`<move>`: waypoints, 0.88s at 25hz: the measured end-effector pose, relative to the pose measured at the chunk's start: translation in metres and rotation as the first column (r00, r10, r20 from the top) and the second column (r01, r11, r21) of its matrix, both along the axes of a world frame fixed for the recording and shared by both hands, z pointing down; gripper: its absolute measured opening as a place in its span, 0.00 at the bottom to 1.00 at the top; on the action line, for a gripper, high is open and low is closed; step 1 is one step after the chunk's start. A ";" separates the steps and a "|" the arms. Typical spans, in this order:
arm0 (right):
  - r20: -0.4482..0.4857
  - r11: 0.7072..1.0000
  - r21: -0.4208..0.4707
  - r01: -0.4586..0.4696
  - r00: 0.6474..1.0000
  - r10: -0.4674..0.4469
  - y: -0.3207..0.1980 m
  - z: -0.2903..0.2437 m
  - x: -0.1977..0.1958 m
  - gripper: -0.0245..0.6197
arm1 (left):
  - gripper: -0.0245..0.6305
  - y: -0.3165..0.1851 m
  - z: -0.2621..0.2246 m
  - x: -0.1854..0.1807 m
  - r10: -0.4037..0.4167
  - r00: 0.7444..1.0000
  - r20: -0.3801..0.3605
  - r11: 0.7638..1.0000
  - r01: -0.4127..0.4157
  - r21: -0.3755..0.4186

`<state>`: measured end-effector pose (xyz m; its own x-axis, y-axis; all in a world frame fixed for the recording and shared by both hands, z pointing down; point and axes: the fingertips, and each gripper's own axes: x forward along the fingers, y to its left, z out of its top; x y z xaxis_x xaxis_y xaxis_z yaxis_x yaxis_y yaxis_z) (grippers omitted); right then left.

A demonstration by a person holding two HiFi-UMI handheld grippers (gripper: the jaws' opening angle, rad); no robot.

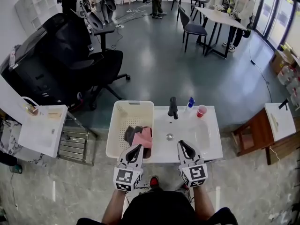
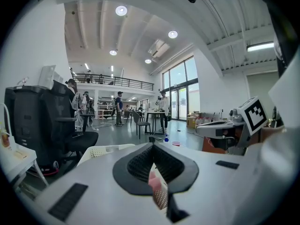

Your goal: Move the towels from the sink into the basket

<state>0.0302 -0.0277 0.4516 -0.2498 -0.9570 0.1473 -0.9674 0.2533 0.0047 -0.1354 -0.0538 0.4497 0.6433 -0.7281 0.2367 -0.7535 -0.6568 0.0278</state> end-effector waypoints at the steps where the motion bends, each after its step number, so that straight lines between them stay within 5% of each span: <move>1: -0.002 1.000 -0.005 -0.004 1.000 0.004 0.003 0.002 0.002 0.11 | 0.05 0.001 0.002 0.000 0.001 1.000 0.002 1.000 -0.001 -0.006; 22: 0.001 0.998 -0.050 -0.023 1.000 0.023 0.014 0.018 0.009 0.11 | 0.05 -0.001 0.009 0.001 0.011 1.000 0.012 1.000 -0.010 -0.028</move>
